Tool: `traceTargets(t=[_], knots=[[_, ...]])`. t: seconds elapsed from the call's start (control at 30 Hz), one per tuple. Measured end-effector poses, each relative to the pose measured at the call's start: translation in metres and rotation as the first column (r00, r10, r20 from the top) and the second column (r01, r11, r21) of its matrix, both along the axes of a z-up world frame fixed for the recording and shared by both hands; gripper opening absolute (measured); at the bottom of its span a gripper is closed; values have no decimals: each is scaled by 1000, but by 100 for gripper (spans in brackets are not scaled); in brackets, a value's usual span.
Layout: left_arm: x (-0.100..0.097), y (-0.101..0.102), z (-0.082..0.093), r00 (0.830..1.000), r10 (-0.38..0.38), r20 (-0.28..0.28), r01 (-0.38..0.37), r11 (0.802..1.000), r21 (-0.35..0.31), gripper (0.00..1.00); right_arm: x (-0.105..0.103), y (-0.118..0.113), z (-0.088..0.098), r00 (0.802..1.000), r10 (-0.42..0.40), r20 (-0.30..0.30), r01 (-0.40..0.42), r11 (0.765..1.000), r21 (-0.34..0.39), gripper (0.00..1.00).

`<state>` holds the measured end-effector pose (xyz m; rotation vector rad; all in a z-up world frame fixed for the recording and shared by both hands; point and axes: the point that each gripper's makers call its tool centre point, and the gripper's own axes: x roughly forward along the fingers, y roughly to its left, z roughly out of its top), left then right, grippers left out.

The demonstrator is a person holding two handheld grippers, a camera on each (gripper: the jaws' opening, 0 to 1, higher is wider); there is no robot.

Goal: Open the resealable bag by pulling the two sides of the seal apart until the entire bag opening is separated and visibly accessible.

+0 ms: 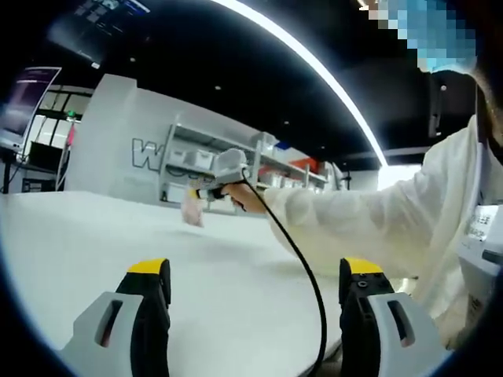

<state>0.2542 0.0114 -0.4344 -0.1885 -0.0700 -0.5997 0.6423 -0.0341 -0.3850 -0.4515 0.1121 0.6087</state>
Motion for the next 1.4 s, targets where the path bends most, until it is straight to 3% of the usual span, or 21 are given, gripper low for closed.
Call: traceTargets(t=[0.3,0.43,0.63,1.03,1.3,1.4], knots=[[1,0,-1,1000,4,-3,-4,1000,6,88,11,7,-2,997,7,70,-4,999,-47,0],[1,0,0,1000,2,-8,-2,1000,-5,88,22,3,-11,995,-23,100,31,997,-77,0],[1,0,-1,1000,2,-11,-2,1000,-3,88,23,9,-30,995,-9,98,20,994,-108,0],[1,-2,-4,1000,1,-11,-1,1000,13,87,8,37,-49,998,40,42,-37,997,-66,0],[1,-2,-4,1000,4,-13,-4,1000,7,87,2,50,-80,995,31,-92,-30,999,15,3],[1,-2,-4,1000,4,-13,-4,1000,12,87,-2,53,-93,992,38,-124,-39,999,-10,4]])
